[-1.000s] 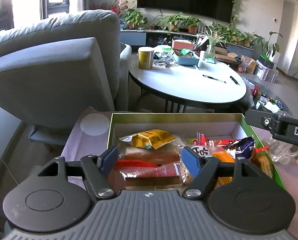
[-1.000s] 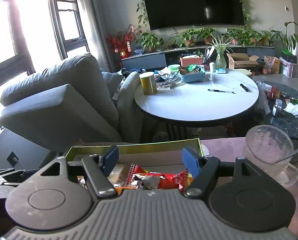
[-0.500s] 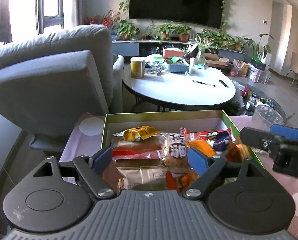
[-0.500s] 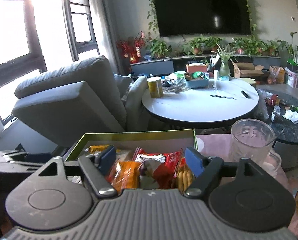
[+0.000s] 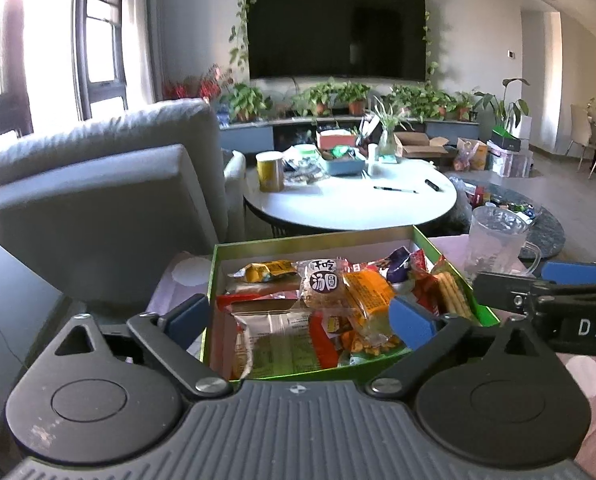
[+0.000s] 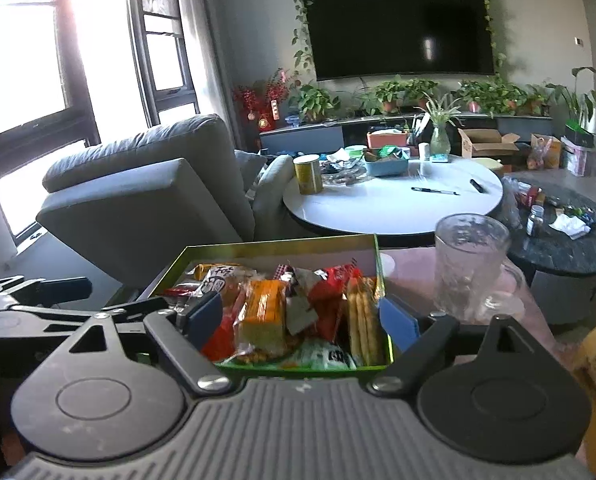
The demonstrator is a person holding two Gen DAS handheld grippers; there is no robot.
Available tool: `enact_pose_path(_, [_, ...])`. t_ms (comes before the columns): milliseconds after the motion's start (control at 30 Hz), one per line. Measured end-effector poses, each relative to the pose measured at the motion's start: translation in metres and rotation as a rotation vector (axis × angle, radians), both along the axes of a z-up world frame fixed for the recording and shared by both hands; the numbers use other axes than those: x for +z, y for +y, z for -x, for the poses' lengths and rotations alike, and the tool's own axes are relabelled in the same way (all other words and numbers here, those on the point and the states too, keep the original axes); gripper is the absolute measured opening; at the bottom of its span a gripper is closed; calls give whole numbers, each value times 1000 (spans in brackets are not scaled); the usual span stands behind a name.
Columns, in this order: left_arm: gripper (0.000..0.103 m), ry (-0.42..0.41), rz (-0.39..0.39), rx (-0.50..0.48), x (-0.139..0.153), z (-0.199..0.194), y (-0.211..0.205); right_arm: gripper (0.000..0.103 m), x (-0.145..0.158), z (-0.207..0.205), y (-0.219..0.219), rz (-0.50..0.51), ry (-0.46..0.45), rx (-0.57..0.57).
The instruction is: Organize snacks
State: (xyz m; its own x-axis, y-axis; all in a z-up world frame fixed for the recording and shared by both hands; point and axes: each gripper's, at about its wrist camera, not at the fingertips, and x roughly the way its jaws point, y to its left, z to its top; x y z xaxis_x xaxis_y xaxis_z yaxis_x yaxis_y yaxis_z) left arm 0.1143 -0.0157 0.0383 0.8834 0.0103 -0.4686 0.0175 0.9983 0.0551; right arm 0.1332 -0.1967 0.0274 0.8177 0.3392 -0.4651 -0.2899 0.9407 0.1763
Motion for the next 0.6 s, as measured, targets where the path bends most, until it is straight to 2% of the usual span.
enact_pose_path(400, [103,-16,-64,5,-1,39,-18,94,-13,29,-18,-7,26,-41])
enact_pose_path(600, [103,18,-41,-1,-15,49,-16,94,-24,38,-23,-28,56,-43])
